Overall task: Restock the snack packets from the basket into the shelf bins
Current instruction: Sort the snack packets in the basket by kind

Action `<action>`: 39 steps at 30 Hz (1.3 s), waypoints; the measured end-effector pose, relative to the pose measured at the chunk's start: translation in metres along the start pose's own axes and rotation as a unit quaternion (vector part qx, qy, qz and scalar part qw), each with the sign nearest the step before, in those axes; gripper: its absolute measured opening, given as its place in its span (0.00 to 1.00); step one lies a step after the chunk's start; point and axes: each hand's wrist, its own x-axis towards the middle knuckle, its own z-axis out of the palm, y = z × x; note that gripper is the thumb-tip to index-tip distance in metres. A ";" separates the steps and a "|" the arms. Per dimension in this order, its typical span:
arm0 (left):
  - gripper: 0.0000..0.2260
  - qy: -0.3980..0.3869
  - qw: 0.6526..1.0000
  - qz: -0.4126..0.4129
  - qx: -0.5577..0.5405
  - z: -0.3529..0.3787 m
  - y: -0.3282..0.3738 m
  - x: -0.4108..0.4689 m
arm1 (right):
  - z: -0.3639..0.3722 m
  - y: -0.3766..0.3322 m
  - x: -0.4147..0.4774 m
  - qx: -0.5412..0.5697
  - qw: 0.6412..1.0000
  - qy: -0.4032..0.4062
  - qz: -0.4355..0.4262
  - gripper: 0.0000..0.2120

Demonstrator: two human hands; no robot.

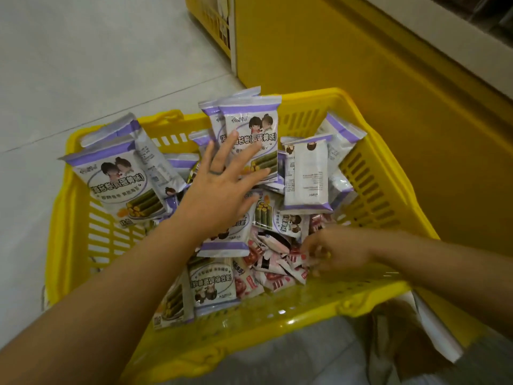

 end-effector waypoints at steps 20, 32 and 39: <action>0.22 -0.020 0.997 -0.027 -0.076 -0.001 -0.002 -0.019 | 0.020 -0.007 0.058 0.197 0.963 -0.135 0.122 0.41; 0.21 -0.042 0.995 -0.041 -0.084 -0.004 -0.001 -0.018 | 0.023 -0.008 0.053 0.127 0.988 -0.026 0.077 0.35; 0.18 -0.039 0.996 -0.032 -0.076 -0.016 -0.003 -0.020 | 0.007 -0.014 0.030 0.202 0.977 0.040 0.050 0.25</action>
